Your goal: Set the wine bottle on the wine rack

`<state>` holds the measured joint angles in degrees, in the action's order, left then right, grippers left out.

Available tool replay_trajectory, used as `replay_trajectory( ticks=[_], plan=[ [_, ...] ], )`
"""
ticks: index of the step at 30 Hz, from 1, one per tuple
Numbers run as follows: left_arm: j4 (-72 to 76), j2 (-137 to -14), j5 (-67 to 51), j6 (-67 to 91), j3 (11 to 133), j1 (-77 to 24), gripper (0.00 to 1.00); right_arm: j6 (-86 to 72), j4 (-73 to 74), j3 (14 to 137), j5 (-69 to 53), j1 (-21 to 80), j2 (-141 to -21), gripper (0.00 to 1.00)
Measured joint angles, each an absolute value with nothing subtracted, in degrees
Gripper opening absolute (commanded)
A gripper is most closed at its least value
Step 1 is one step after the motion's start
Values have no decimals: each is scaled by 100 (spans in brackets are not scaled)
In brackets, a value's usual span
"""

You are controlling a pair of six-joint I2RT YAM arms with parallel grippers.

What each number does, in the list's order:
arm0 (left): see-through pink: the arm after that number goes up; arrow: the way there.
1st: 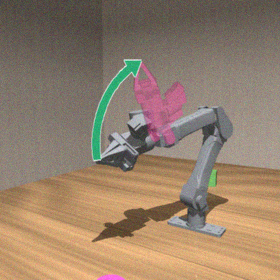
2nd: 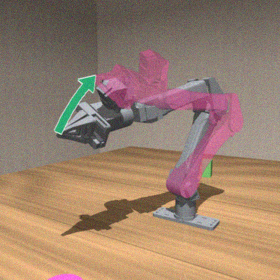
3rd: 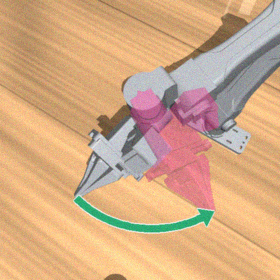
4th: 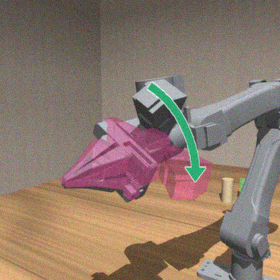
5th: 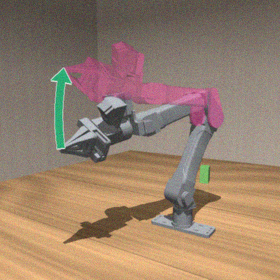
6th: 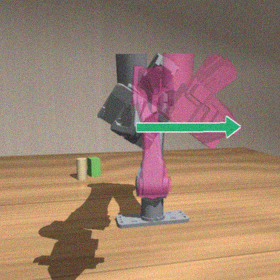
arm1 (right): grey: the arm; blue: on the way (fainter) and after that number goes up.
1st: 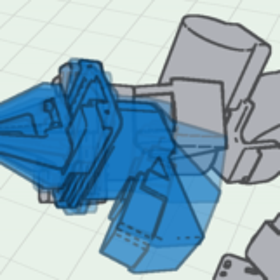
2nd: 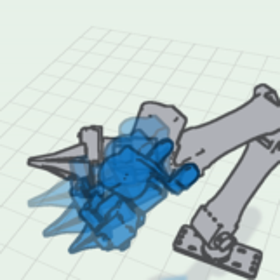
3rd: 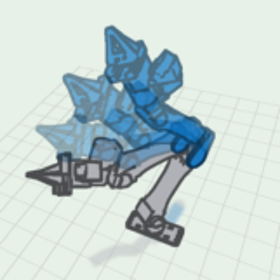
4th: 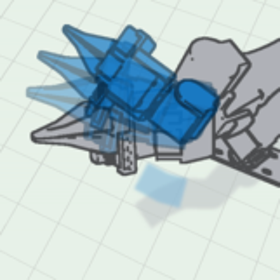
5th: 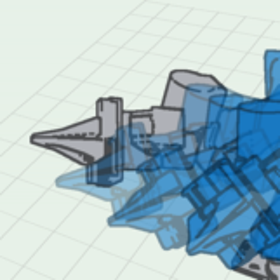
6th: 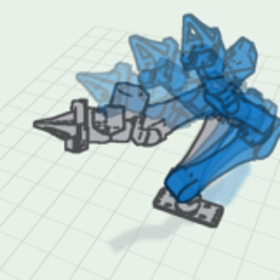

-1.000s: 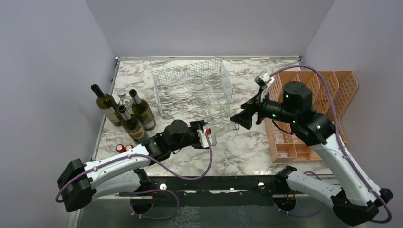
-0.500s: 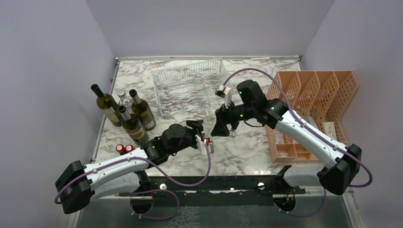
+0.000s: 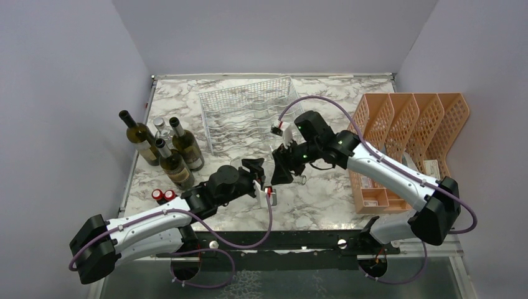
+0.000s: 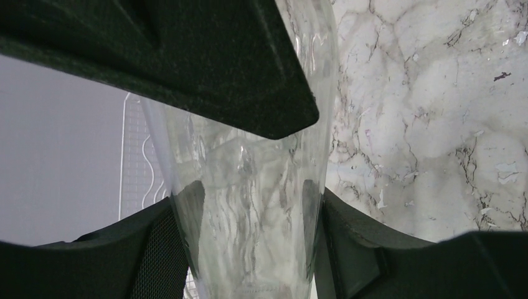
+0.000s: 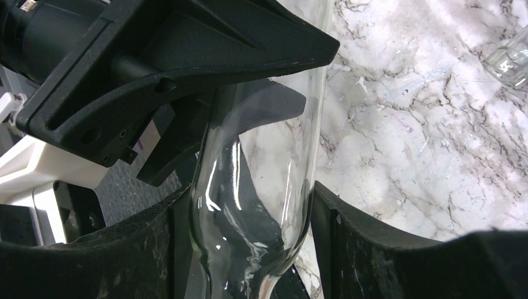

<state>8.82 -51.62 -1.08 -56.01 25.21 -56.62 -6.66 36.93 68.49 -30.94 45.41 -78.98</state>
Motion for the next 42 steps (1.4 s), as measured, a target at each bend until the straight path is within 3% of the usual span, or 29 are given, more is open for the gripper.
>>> replay_trajectory(
  ticks=[3,7,10,11,13,15,25,27,29,33,35,39,42],
  plan=[
    [880,-5135,-89,-5666,2495,-5662,0,-716,3682,6849,-3118,4571,-7959,58],
    [838,-5098,-45,-5693,2460,-5658,1,-808,3636,6849,-3098,4576,-8016,36],
    [797,-5070,-27,-5695,2460,-5658,5,-854,3612,6851,-3096,4578,-8029,28],
    [794,-5061,-19,-5690,2460,-5658,5,-869,3603,6851,-3094,4578,-8029,32],
    [775,-5035,-5,-5677,2460,-5658,5,-899,3573,6851,-3096,4578,-8029,50],
    [749,-5002,8,-5671,2460,-5658,5,-908,3557,6851,-3096,4580,-8029,57],
    [707,-4954,49,-5684,2381,-5625,7,-897,3573,6928,-3107,4582,-8239,62],
    [705,-4947,51,-5690,2357,-5625,10,-897,3579,6938,-3116,4591,-8283,58],
    [694,-4947,58,-5690,2351,-5625,18,-897,3599,6956,-3116,4600,-8305,42],
    [694,-4921,73,-5660,2351,-5625,43,-897,3614,6987,-3094,4604,-8298,5],
    [703,-4904,73,-5638,2351,-5625,52,-902,3614,6987,-3065,4609,-8261,1],
    [832,-4853,64,-5634,2351,-5627,84,-919,3612,6987,-2904,4637,-8077,1],
    [1144,-4772,51,-5640,2353,-5638,98,-978,3682,6989,-2622,4641,-7887,1]
  ],
)
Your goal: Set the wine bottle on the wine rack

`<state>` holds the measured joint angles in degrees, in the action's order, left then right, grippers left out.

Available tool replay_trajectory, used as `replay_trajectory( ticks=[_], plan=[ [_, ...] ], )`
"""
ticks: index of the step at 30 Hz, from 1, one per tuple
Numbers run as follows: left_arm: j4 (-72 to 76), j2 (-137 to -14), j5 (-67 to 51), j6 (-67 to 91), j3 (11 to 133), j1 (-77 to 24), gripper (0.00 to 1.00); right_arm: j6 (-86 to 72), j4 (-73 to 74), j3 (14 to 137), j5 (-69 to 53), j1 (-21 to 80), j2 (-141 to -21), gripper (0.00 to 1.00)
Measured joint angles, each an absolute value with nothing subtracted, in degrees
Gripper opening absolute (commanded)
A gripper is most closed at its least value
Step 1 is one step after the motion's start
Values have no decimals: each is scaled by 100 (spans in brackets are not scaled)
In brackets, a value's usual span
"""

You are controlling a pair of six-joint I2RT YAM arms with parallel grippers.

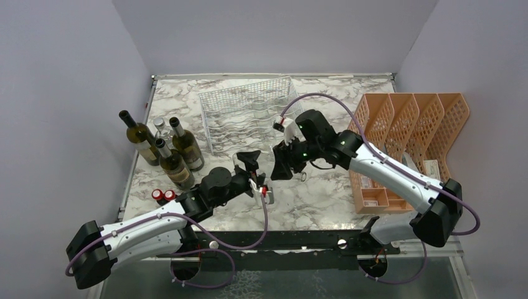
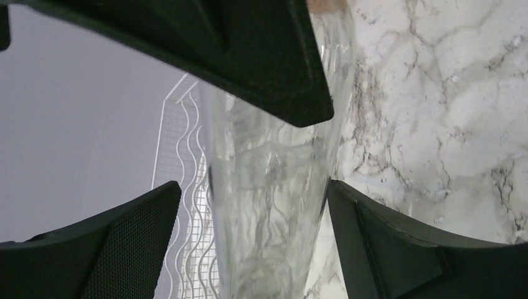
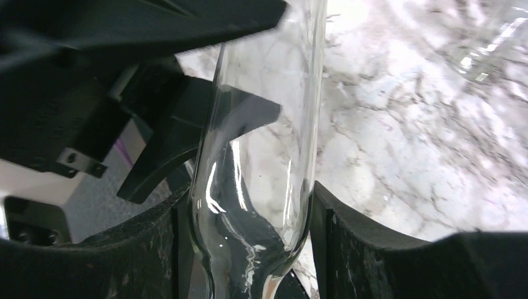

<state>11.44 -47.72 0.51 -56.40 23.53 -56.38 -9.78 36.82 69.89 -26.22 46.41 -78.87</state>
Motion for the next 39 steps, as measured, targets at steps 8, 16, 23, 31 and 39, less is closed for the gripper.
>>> replay_trajectory(
  ticks=[8,16,23,31,39],
  plan=[
    [1490,-4652,-145,-5596,2353,-5638,99,-1044,3839,6984,-1883,4628,-7478,1],
    [1496,-4281,-108,-4930,2491,-5638,99,-1039,3590,6528,-1455,4628,-7190,1],
    [1431,-4038,701,-3264,3509,-5636,99,-976,2917,5808,-1376,4628,-7150,1],
    [1000,-3977,1549,-1651,5256,-5645,99,-1000,1769,5319,-1352,4692,-7277,1],
    [58,-4132,2510,-408,6034,-5642,99,-1138,891,5304,-969,4963,-7896,1]
  ],
)
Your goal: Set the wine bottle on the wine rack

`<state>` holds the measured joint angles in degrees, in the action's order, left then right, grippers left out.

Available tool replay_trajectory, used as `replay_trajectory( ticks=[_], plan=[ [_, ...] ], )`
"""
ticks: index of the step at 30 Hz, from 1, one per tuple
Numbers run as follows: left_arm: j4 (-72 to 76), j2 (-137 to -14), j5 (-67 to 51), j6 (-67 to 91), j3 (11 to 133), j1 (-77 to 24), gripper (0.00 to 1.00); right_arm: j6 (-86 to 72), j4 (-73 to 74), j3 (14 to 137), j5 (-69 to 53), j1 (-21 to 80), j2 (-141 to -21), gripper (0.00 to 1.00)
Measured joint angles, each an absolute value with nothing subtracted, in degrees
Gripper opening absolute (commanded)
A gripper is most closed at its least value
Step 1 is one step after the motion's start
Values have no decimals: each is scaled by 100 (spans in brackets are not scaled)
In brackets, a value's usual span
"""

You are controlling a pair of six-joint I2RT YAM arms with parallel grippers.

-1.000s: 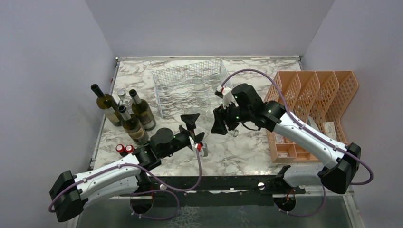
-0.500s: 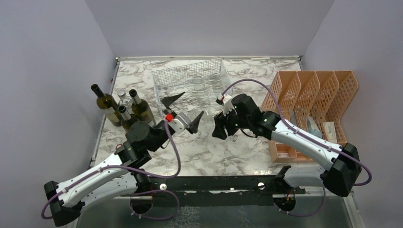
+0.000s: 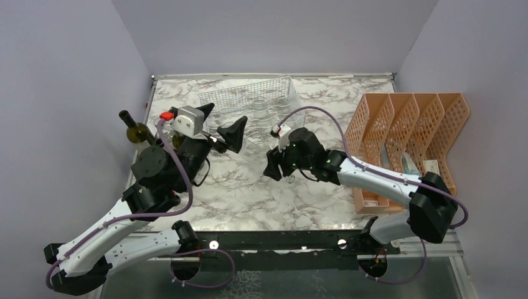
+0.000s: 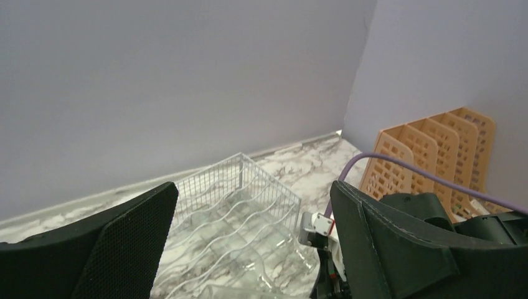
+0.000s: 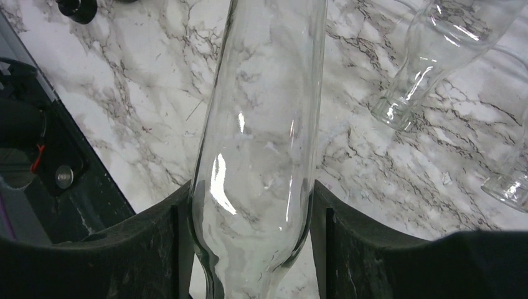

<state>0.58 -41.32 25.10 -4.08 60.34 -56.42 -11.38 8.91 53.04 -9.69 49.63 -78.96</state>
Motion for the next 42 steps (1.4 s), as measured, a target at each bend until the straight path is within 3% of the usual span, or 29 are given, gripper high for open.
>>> replay_trajectory(
  ticks=[29,42],
  plan=[
    [-1621,-4097,3096,60,6646,-5642,99,-1957,-1804,5918,1177,5356,-10403,1],
    [-2036,-4014,3094,64,6991,-5642,99,-2399,-2383,7153,2036,5356,-11762,1]
  ],
)
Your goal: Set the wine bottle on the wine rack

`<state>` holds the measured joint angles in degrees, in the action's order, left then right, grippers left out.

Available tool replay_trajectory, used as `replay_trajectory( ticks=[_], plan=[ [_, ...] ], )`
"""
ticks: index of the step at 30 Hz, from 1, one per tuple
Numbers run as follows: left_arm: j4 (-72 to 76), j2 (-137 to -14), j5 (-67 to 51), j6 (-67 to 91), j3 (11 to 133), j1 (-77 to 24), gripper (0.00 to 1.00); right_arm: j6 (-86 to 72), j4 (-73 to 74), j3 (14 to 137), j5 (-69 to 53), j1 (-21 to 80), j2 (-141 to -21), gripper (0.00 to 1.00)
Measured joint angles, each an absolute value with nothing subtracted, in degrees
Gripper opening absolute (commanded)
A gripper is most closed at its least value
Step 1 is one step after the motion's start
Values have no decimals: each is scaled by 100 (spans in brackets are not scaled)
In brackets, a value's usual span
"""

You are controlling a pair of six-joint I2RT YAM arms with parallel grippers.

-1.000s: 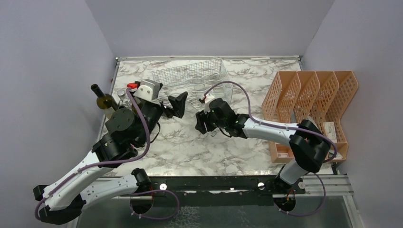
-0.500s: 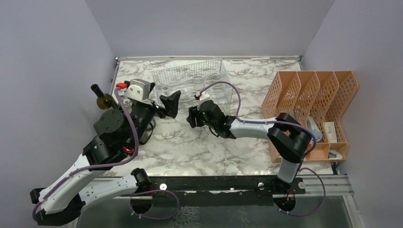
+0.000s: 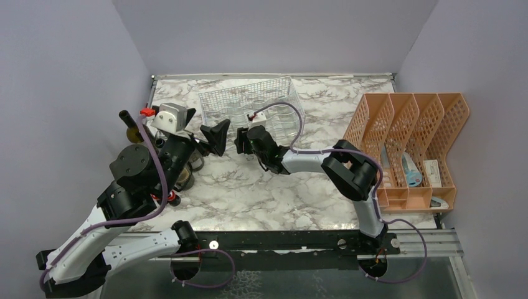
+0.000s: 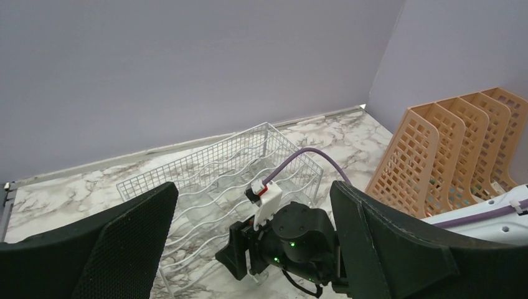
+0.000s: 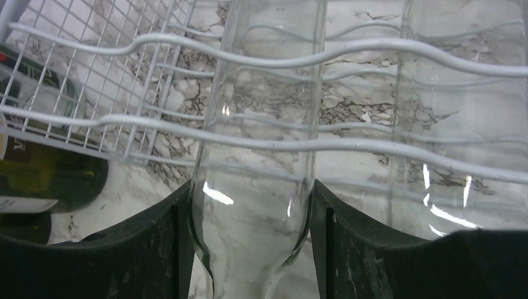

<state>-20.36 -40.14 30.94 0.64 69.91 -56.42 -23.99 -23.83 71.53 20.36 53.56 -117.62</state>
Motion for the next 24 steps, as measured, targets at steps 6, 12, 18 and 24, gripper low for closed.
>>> replay_trajectory(
  ticks=[6,12,18,24],
  plan=[
    [-2231,-4032,3098,67,7083,-5642,99,-2462,-2399,7603,2329,5356,-12171,15],
    [-2292,-4082,3122,56,7085,-5642,99,-2556,-2300,7854,2449,5356,-12453,34],
    [-2294,-4132,3155,-5,7085,-5642,99,-2652,-2112,7999,2589,5358,-12562,63],
    [-2294,-4132,3177,-30,7087,-5642,99,-2716,-2005,8036,2633,5363,-12573,81]
  ],
)
